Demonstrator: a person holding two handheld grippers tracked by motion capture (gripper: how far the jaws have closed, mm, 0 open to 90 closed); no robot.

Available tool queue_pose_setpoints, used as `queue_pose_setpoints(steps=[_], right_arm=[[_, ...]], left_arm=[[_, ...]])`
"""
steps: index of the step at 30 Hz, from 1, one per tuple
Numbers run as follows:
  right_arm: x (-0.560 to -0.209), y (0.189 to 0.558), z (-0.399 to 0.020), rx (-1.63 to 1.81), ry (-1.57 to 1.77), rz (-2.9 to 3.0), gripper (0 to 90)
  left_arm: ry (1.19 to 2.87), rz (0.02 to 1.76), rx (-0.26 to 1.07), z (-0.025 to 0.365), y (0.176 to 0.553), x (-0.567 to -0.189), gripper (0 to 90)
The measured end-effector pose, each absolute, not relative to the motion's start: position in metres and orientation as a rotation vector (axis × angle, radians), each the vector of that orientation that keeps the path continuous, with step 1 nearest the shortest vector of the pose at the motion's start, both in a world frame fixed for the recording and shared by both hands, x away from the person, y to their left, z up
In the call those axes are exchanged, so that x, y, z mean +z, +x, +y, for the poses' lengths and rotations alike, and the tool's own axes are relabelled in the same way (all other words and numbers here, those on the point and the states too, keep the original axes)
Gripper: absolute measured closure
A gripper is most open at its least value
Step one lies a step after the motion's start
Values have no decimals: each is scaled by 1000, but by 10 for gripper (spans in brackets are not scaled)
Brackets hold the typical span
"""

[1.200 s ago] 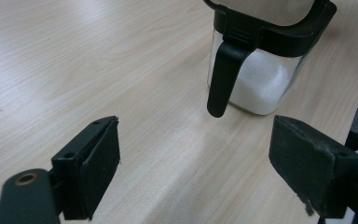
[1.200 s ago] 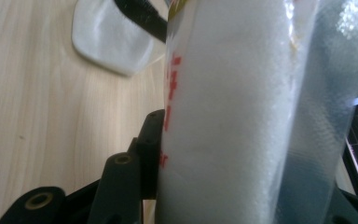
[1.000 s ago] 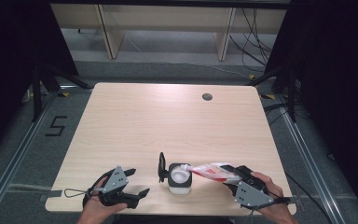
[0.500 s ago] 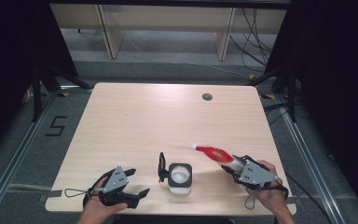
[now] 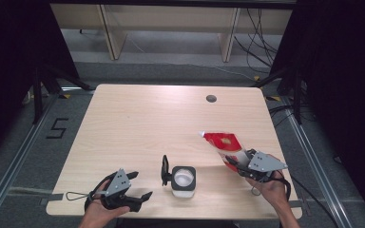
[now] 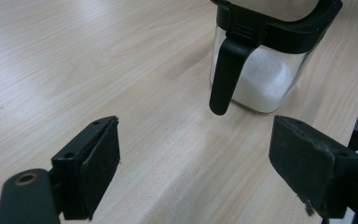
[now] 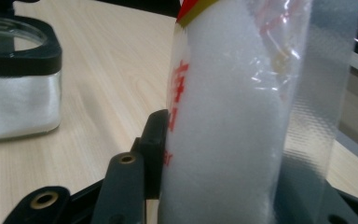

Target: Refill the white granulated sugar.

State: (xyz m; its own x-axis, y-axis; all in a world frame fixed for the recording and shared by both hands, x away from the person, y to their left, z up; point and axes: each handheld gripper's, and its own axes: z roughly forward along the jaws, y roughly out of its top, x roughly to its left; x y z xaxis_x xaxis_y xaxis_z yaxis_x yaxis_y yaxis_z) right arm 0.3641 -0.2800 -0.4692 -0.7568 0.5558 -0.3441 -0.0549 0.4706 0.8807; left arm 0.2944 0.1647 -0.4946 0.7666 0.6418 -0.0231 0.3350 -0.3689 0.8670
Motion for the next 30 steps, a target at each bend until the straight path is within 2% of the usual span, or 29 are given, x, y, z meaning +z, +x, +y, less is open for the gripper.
queue_pose_setpoints(steps=[15, 30], right_arm=[[-479, 370, -294, 1400, 524, 2058, 617], [-475, 354, -307, 1357, 576, 2079, 616]], left_arm=[[1989, 716, 408, 167, 295, -493, 160], [1975, 742, 404, 167, 294, -493, 160]])
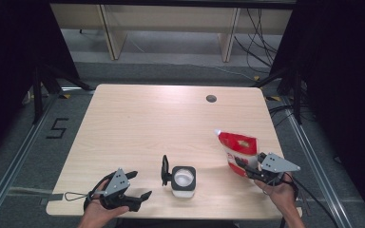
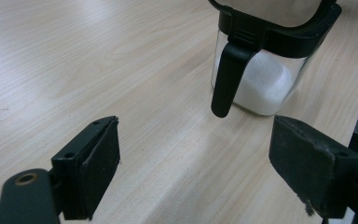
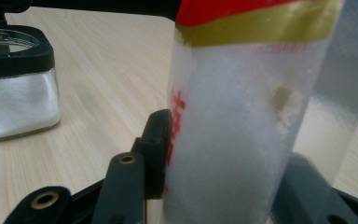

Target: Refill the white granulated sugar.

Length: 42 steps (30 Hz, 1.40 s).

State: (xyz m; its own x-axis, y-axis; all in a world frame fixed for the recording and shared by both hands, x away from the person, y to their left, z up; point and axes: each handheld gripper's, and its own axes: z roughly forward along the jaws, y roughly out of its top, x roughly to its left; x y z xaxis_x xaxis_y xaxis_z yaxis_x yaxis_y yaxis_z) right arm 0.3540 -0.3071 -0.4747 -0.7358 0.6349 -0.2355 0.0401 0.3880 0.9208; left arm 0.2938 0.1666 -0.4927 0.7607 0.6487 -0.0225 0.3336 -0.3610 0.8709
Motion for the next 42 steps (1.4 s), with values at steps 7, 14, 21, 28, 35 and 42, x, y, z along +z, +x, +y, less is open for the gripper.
queue_pose_setpoints(steps=[7, 14, 21, 28, 35, 42], right_arm=[[-473, 346, -312, 1329, 606, 2079, 616], [-475, 338, -318, 1331, 621, 2075, 616], [-475, 333, -326, 1328, 673, 2065, 600], [-474, 323, -329, 1311, 708, 2059, 567], [-469, 309, -334, 1339, 839, 2015, 417], [-469, 288, -334, 1304, 968, 2002, 369]], left_arm=[[1983, 739, 406, 167, 294, -492, 160], [1982, 744, 402, 167, 294, -493, 160], [1982, 745, 403, 167, 294, -493, 160], [1997, 717, 416, 168, 295, -492, 160], [1996, 721, 415, 167, 295, -492, 160], [1981, 743, 411, 167, 294, -492, 161]])
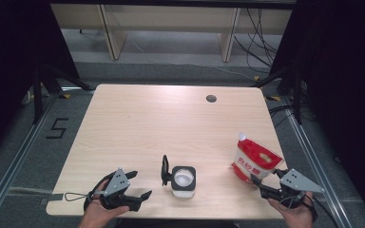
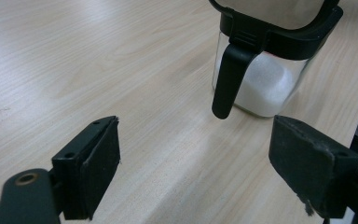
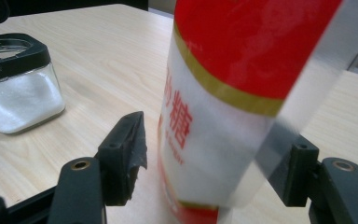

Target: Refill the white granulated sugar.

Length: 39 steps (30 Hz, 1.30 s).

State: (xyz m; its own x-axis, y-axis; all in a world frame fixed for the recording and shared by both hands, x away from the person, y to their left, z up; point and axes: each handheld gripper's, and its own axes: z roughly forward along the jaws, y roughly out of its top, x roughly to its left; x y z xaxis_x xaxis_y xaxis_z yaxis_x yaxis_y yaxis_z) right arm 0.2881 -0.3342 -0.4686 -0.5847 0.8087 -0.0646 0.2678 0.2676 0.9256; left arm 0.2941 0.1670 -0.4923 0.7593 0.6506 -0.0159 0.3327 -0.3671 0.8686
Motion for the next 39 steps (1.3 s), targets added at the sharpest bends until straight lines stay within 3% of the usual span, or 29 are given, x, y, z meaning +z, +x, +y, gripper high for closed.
queue_pose_setpoints(steps=[10, 30, 39], right_arm=[[-468, 265, -336, 1216, 1112, 1992, 337], [-463, 229, -331, 1151, 1054, 1978, 335], [-468, 229, -316, 1162, 961, 2061, 330]], left_arm=[[1972, 728, 405, 168, 296, -492, 169], [1929, 761, 387, 169, 295, -485, 173], [1925, 736, 388, 166, 298, -477, 251]])
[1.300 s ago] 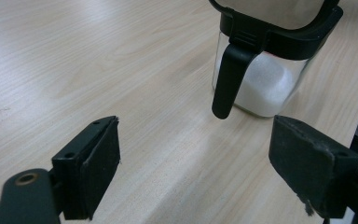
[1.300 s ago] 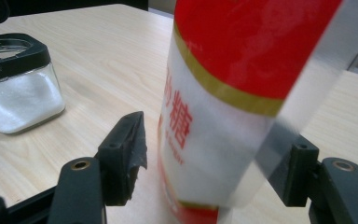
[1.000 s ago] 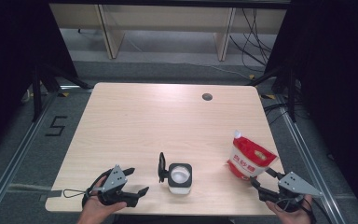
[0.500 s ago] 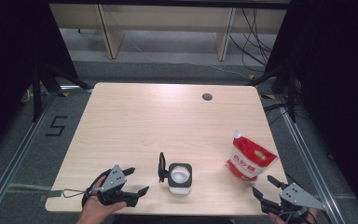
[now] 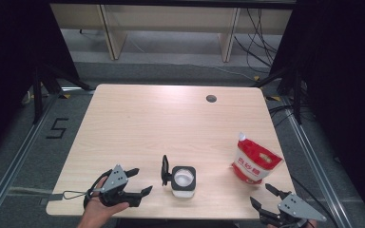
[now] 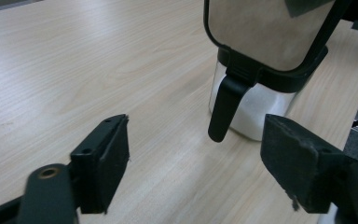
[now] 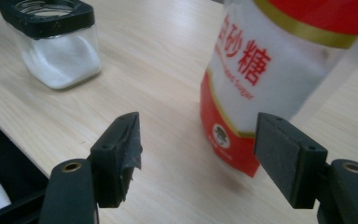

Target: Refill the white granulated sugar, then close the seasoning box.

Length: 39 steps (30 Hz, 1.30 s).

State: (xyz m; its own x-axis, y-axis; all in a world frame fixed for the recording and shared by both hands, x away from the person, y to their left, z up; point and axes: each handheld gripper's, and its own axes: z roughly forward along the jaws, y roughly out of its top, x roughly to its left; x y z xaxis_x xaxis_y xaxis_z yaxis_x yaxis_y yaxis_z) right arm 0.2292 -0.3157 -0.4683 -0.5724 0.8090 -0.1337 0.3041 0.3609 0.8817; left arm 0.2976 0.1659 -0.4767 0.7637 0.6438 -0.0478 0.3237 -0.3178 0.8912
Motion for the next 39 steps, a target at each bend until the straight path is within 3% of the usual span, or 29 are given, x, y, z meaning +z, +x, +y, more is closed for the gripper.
queue_pose_setpoints(steps=[13, 23, 32, 39], right_arm=[[-474, 229, -309, 1154, 916, 2117, 329], [-476, 229, -307, 1142, 885, 2138, 329], [-478, 230, -304, 1147, 878, 2146, 331], [-475, 231, -302, 1140, 865, 2152, 331]], left_arm=[[1913, 623, 408, 155, 298, -457, 597], [1913, 607, 409, 148, 299, -448, 766], [1908, 574, 420, 145, 298, -439, 871], [1918, 574, 416, 140, 297, -437, 886]])
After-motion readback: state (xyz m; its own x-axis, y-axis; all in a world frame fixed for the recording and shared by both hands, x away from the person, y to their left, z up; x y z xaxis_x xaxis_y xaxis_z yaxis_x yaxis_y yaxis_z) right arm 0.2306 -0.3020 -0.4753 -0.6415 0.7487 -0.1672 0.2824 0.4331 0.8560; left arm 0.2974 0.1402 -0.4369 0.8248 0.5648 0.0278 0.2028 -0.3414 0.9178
